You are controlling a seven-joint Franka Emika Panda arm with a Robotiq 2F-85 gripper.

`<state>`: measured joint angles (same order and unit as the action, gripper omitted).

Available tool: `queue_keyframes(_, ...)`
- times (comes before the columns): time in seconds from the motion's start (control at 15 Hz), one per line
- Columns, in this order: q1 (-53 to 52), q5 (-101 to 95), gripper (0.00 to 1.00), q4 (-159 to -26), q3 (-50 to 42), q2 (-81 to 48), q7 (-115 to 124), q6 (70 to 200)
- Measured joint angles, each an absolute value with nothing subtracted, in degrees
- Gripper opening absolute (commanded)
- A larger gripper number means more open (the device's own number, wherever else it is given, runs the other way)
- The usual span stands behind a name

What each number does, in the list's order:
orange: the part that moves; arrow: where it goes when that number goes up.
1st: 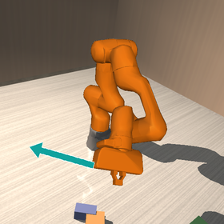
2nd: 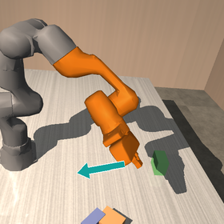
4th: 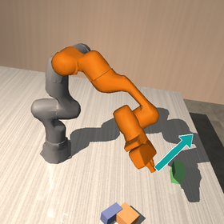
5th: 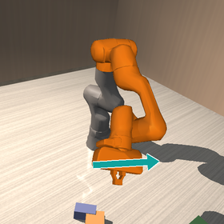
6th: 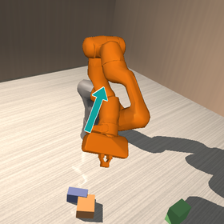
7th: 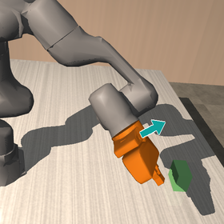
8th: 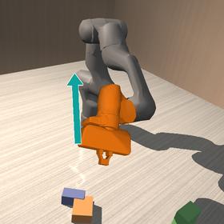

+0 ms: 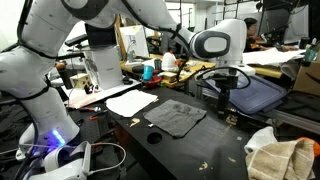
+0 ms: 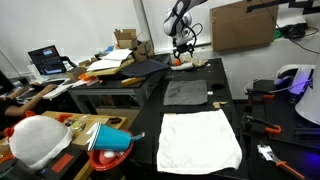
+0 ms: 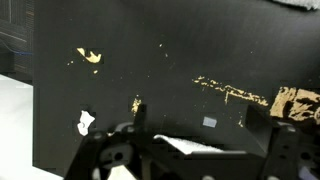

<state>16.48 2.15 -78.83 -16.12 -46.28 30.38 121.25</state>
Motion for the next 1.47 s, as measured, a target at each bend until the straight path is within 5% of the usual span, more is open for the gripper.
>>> queue_keyframes(1.27,29.8,1.94,1.0,-40.57,-15.0,-71.2,11.65,115.43)
queue_keyframes(1.33,29.83,1.51,0.98,-39.19,-15.0,-72.31,11.52,115.43)
queue_keyframes(1.4,29.94,1.03,0.74,-38.12,-14.99,-73.27,11.52,115.43)
queue_keyframes(1.47,30.17,0.52,0.74,-37.12,-15.0,-74.23,11.51,115.42)
